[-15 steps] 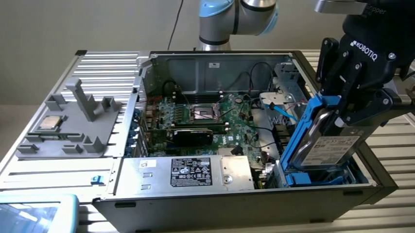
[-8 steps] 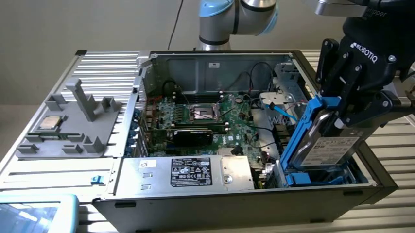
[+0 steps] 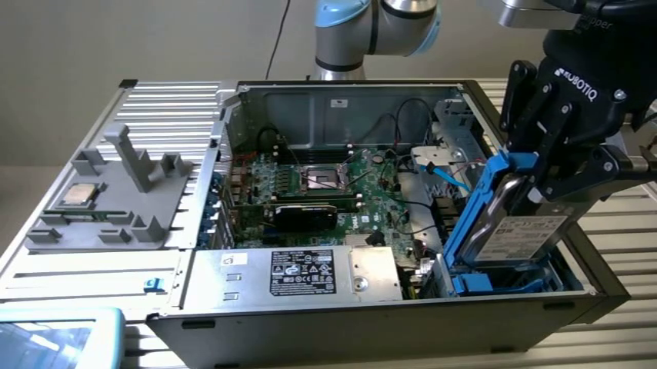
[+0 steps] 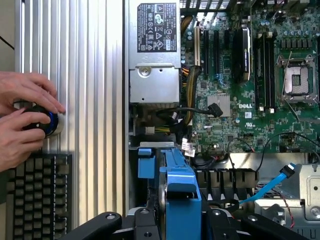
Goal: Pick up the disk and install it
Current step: 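Pick up the disk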
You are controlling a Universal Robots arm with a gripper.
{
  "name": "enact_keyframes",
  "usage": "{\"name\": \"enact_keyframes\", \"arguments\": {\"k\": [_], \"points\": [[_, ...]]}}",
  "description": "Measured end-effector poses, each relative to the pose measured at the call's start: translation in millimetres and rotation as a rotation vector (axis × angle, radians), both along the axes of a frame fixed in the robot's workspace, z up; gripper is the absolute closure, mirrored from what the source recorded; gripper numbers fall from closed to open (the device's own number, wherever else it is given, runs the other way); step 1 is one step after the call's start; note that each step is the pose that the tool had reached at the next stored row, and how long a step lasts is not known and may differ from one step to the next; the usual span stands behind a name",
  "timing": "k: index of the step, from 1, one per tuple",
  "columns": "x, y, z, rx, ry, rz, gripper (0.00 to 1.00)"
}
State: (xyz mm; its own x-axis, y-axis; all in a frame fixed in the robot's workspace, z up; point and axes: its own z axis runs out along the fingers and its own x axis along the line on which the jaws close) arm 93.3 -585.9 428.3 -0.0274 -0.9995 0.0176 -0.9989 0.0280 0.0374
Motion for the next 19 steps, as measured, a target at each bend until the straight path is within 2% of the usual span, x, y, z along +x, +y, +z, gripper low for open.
{"name": "enact_keyframes", "arguments": {"k": [4, 19], "points": [[0.0, -2.3, 0.1, 0.0010, 0.0000, 0.000, 0.63], [0.0, -4.6, -2.9, 0.0020, 0.0001, 0.000, 0.63]]}}
